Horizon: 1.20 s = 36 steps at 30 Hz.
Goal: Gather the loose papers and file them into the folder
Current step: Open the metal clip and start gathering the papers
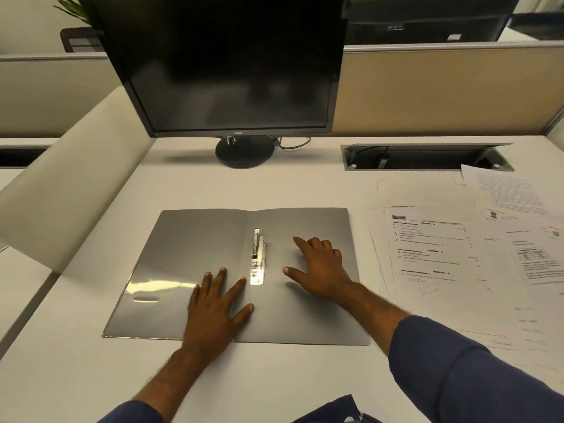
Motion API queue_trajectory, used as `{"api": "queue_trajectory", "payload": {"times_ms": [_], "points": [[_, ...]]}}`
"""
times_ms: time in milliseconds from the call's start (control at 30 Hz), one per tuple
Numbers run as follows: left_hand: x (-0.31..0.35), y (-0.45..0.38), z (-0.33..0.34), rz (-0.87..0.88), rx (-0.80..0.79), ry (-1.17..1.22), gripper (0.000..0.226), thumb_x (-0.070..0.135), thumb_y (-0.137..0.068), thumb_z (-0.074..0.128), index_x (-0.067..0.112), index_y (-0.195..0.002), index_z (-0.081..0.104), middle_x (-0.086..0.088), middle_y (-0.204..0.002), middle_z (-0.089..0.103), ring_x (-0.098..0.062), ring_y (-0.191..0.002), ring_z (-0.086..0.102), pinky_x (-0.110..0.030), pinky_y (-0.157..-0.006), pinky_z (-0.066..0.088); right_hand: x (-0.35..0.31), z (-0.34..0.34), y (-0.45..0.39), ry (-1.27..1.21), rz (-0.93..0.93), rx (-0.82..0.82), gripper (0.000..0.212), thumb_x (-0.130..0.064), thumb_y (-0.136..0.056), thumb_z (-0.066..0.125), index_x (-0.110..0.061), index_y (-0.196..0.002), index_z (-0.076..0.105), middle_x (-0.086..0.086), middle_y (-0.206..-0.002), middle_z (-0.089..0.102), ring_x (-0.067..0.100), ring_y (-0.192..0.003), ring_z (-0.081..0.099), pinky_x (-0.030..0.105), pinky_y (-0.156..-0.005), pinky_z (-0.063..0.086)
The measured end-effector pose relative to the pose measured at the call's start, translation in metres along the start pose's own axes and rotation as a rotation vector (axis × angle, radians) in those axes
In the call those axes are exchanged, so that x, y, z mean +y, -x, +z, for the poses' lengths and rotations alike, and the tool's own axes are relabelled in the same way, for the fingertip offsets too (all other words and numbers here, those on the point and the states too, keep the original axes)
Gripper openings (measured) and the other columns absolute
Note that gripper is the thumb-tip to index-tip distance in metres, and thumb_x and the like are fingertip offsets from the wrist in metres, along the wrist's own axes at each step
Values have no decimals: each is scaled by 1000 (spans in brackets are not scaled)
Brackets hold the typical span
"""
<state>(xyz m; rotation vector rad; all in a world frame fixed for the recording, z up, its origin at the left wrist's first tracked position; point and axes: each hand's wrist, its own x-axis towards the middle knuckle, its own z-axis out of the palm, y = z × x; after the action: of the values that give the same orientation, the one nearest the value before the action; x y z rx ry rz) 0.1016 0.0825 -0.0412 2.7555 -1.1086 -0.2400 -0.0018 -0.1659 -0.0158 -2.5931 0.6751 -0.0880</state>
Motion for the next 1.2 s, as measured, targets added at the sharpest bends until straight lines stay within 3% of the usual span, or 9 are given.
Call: {"api": "queue_trajectory", "payload": {"times_ms": [67,200,433,567,700,833,933,1067,1200], "points": [[8,-1,-5,4,23,-67,91,85,-77,0,42,-147,39,-1,-164,21,-32,-152,5,-47,-121,6,20,-14,15,-22,33,51,71,-60,-88,51,-27,-148,32,3,-141,45,27,-129,38,43,-103,31],[50,-5,-16,18,157,-61,58,51,-74,53,23,-123,69,-13,-149,47,-43,-143,29,-59,-113,26,71,-46,48,-43,139,177,55,-43,-92,55,-22,-141,45,5,-131,51,28,-124,43,40,-99,33],[130,-7,-29,34,347,195,35,31,-73,71,21,-107,73,-8,-132,59,-36,-132,45,-52,-106,35,128,-76,85,-53,336,314,48,-34,-86,65,-17,-130,56,7,-122,56,29,-117,48,40,-95,36],[205,-5,-25,124,254,334,34,22,-76,78,21,-109,71,-2,-123,61,-27,-116,55,-41,-98,44,176,-96,112,-37,472,372,49,-33,-85,67,-13,-129,57,11,-124,55,32,-118,47,43,-95,36],[259,-10,-16,115,52,419,44,33,-83,69,23,-125,61,3,-129,54,-19,-117,53,-22,-93,36,208,-110,130,36,592,388,55,-40,-86,64,-12,-133,54,13,-133,52,33,-126,43,45,-100,34],[299,-23,-3,-30,-132,388,69,44,-84,65,18,-143,41,-4,-141,43,-26,-127,46,-33,-100,41,237,-117,148,57,635,365,63,-46,-88,60,-13,-140,46,15,-148,41,31,-139,32,47,-109,27],[323,-31,5,-156,-176,319,84,51,-82,63,13,-147,28,-9,-139,41,-31,-128,42,-42,-100,42,249,-116,158,96,594,213,76,-61,-89,48,-18,-149,30,11,-158,27,29,-147,19,46,-113,22],[350,-39,15,-234,-189,204,88,59,-80,62,9,-143,26,-12,-136,44,-33,-126,43,-46,-97,44,252,-112,167,160,495,91,86,-77,-84,35,-28,-153,20,5,-163,16,26,-149,14,47,-112,20],[365,-45,20,-271,-216,181,92,59,-79,66,3,-141,26,-18,-137,40,-38,-127,44,-43,-101,42,253,-111,170,161,413,19,88,-79,-82,35,-32,-153,17,2,-164,10,26,-148,10,48,-112,18]]}}
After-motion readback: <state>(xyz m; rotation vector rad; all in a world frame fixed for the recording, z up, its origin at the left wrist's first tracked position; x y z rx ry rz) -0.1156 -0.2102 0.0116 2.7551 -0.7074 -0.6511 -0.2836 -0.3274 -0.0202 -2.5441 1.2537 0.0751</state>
